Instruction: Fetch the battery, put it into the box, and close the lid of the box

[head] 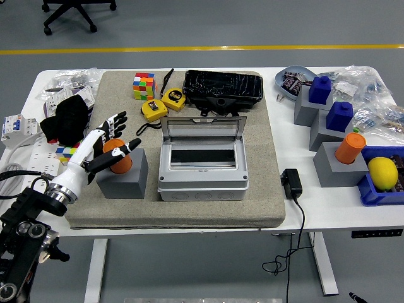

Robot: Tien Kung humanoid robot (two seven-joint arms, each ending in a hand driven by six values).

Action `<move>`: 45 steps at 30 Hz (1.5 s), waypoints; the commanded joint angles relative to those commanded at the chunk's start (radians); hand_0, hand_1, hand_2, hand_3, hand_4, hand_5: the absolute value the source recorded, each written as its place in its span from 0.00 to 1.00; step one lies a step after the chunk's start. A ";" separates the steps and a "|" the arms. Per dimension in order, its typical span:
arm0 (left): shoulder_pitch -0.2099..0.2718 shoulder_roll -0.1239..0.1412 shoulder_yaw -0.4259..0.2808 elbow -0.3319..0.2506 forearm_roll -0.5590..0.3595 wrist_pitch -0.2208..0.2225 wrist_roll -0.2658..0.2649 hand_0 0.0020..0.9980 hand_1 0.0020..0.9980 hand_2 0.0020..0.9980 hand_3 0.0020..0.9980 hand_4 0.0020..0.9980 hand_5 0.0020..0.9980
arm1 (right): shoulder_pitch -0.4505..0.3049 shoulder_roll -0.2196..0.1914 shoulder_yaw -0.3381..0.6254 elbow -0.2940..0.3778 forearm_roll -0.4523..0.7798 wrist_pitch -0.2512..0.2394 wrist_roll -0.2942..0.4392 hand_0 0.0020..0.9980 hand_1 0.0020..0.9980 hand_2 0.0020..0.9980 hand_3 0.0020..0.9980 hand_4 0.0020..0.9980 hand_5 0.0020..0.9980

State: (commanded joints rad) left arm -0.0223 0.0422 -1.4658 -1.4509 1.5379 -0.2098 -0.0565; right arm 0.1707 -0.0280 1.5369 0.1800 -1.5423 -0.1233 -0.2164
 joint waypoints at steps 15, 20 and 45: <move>-0.007 0.001 0.014 0.024 0.031 0.082 -0.030 0.93 1.00 1.00 1.00 1.00 0.05 | -0.002 0.004 -0.011 0.000 0.015 -0.001 0.004 0.54 0.56 0.58 0.52 0.90 0.73; -0.006 0.002 0.016 0.027 0.057 0.143 -0.051 0.93 1.00 1.00 1.00 1.00 0.05 | 0.001 0.003 -0.011 0.000 0.017 -0.002 0.004 0.54 0.56 0.58 0.52 0.90 0.73; -0.014 -0.014 0.122 0.128 -0.224 0.301 -0.193 0.77 0.80 0.72 0.70 1.00 0.00 | 0.004 0.004 -0.008 0.000 0.017 -0.002 0.004 0.54 0.56 0.58 0.52 0.91 0.75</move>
State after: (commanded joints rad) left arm -0.0362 0.0283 -1.3436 -1.3226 1.3140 0.0908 -0.2495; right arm 0.1751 -0.0242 1.5288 0.1800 -1.5250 -0.1249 -0.2124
